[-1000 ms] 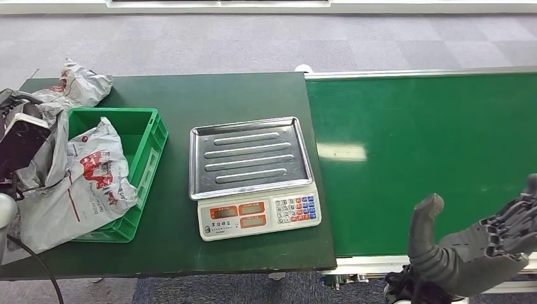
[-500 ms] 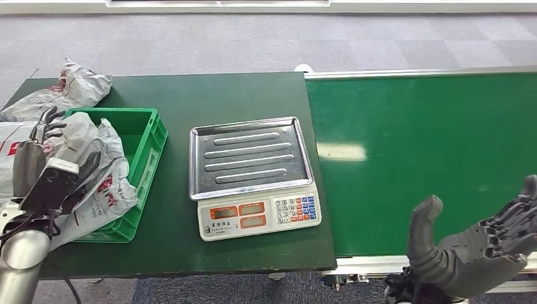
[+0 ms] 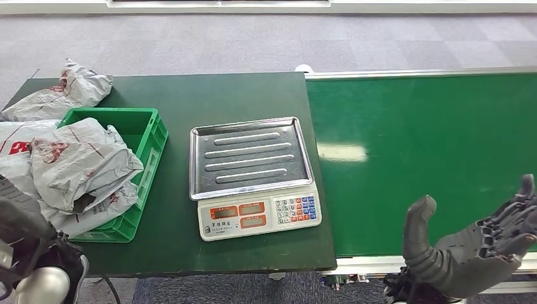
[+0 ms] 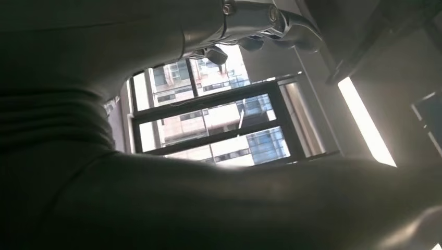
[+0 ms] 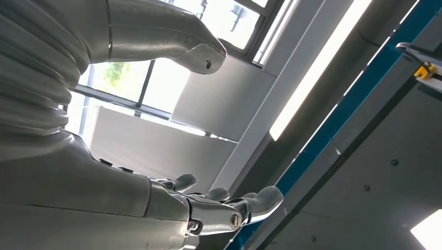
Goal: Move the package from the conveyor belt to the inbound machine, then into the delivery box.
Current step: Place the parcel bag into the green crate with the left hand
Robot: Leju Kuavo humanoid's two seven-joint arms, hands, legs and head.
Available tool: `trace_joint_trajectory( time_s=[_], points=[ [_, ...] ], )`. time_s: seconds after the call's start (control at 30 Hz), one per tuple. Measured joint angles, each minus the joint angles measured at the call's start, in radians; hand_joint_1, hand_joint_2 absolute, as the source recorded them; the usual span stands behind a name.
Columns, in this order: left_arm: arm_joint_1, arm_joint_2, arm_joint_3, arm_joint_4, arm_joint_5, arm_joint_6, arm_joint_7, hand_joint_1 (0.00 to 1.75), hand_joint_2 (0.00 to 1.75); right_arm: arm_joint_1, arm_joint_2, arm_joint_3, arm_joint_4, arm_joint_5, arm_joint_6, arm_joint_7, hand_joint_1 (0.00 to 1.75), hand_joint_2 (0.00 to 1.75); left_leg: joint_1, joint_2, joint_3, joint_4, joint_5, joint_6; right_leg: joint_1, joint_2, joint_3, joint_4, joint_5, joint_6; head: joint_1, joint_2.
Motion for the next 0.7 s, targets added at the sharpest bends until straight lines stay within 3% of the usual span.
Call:
trace_joint_trajectory(
  time_s=[0.3, 0.7],
  points=[
    [0.057, -0.076, -0.015, -0.121, 0.092, 0.060, -0.215, 0.00, 0.00, 0.029, 0.027, -0.053, -0.061, -0.001, 0.000, 0.000, 0.00, 1.75, 0.000, 0.000, 0.000, 0.000, -0.001, 0.001, 0.000, 0.000, 0.000, 0.000, -0.001, 0.001, 0.000, 0.000],
    [0.065, -0.102, -0.023, -0.151, 0.111, 0.061, -0.180, 0.00, 0.00, 0.040, 0.067, -0.153, -0.196, -0.061, 0.000, 0.000, 0.00, 1.75, 0.000, 0.000, 0.001, 0.000, -0.001, 0.000, 0.000, 0.000, 0.001, 0.000, -0.001, 0.000, 0.000, 0.000]
  ],
)
